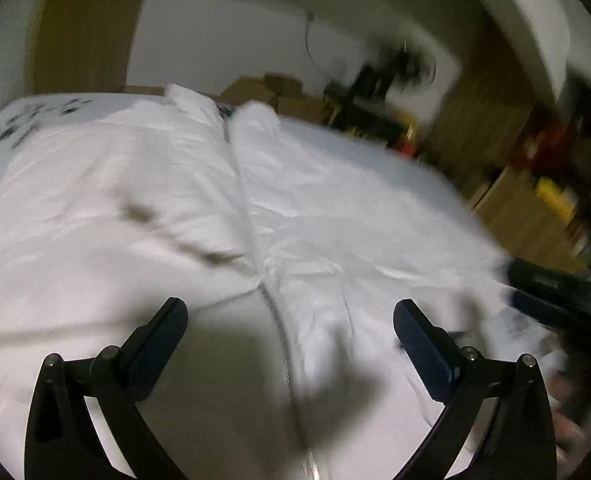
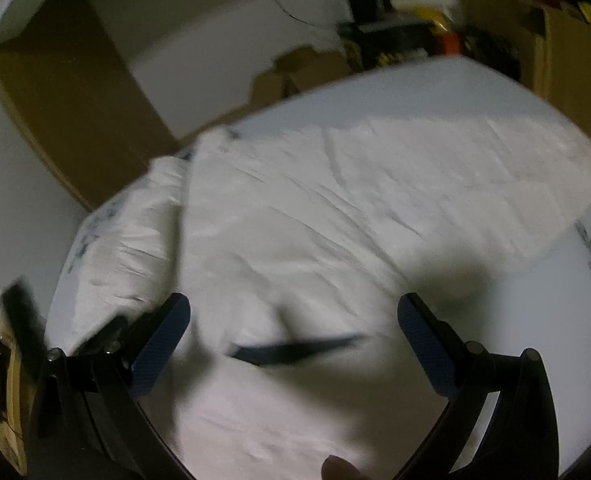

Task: Fold large clothes

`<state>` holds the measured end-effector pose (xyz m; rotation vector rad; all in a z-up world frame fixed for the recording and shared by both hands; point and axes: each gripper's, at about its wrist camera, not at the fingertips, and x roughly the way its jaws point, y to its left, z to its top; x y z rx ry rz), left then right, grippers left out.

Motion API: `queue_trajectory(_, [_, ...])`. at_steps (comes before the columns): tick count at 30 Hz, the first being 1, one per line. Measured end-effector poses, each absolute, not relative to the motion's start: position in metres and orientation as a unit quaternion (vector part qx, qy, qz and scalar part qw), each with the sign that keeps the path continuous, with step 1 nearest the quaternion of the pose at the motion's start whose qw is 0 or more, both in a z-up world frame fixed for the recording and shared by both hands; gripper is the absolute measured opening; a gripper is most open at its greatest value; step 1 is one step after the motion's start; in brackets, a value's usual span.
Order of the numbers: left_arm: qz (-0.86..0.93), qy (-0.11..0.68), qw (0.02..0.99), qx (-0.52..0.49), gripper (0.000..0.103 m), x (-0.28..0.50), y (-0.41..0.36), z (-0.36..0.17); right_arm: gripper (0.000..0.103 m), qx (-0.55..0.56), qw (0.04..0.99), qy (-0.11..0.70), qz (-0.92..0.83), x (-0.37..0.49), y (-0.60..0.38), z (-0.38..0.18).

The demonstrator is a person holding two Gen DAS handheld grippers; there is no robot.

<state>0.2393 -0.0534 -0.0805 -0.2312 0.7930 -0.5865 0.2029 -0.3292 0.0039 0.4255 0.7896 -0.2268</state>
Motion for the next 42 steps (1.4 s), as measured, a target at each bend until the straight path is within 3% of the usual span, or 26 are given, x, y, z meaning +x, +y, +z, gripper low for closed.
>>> queue_trajectory(6, [-0.182, 0.334, 0.913, -0.146, 0.103, 0.193, 0.064, -0.056, 0.103, 0.049, 0.893, 0.446, -0.039, 0.282, -0.205, 0.03])
queue_trajectory(13, [-0.155, 0.361, 0.896, -0.207, 0.103, 0.157, 0.136, -0.063, 0.101, -0.117, 0.857, 0.501, -0.044, 0.37, -0.083, -0.016])
queue_trajectory(15, [-0.155, 0.36, 0.896, -0.209, 0.103, 0.153, 0.144, -0.064, 0.09, -0.128, 0.842, 0.52, -0.069, 0.39, -0.082, -0.032])
queue_trajectory(16, [-0.154, 0.359, 0.897, -0.207, 0.103, 0.153, 0.143, -0.065, 0.066, -0.131, 0.837, 0.524, -0.089, 0.396, -0.086, -0.037])
queue_trajectory(17, [-0.151, 0.359, 0.898, -0.202, 0.103, 0.155, 0.143, -0.066, 0.034, -0.133, 0.834, 0.526, -0.101, 0.392, -0.094, -0.038])
queue_trajectory(20, [-0.144, 0.361, 0.899, -0.2, 0.103, 0.158, 0.143, -0.069, 0.015, -0.081, 0.845, 0.519, -0.095, 0.387, -0.126, -0.024])
queue_trajectory(27, [-0.15, 0.384, 0.884, -0.223, 0.103, 0.153, 0.146, -0.081, 0.015, 0.187, 0.861, 0.462, -0.102, 0.32, -0.276, 0.024])
queue_trajectory(28, [-0.152, 0.386, 0.883, -0.22, 0.103, 0.154, 0.143, -0.082, 0.021, 0.206, 0.853, 0.465, -0.117, 0.315, -0.291, 0.019])
queue_trajectory(29, [-0.153, 0.388, 0.883, -0.216, 0.103, 0.155, 0.14, -0.083, 0.043, 0.22, 0.842, 0.474, -0.132, 0.308, -0.309, 0.01])
queue_trajectory(31, [-0.153, 0.394, 0.882, -0.209, 0.103, 0.157, 0.133, -0.087, 0.066, 0.236, 0.821, 0.483, -0.192, 0.292, -0.341, -0.005])
queue_trajectory(34, [-0.151, 0.41, 0.876, -0.201, 0.103, 0.162, 0.121, -0.091, 0.063, 0.278, 0.828, 0.44, -0.209, 0.27, -0.363, 0.004])
queue_trajectory(36, [-0.152, 0.416, 0.876, -0.193, 0.103, 0.163, 0.11, -0.089, 0.056, 0.278, 0.845, 0.42, -0.181, 0.275, -0.353, 0.019])
queue_trajectory(38, [-0.156, 0.416, 0.878, -0.18, 0.103, 0.162, 0.099, -0.083, 0.04, 0.263, 0.859, 0.425, -0.115, 0.299, -0.33, 0.029])
queue_trajectory(42, [-0.17, 0.41, 0.883, -0.151, 0.103, 0.154, 0.077, -0.064, 0.032, 0.246, 0.814, 0.525, -0.037, 0.363, -0.287, -0.013])
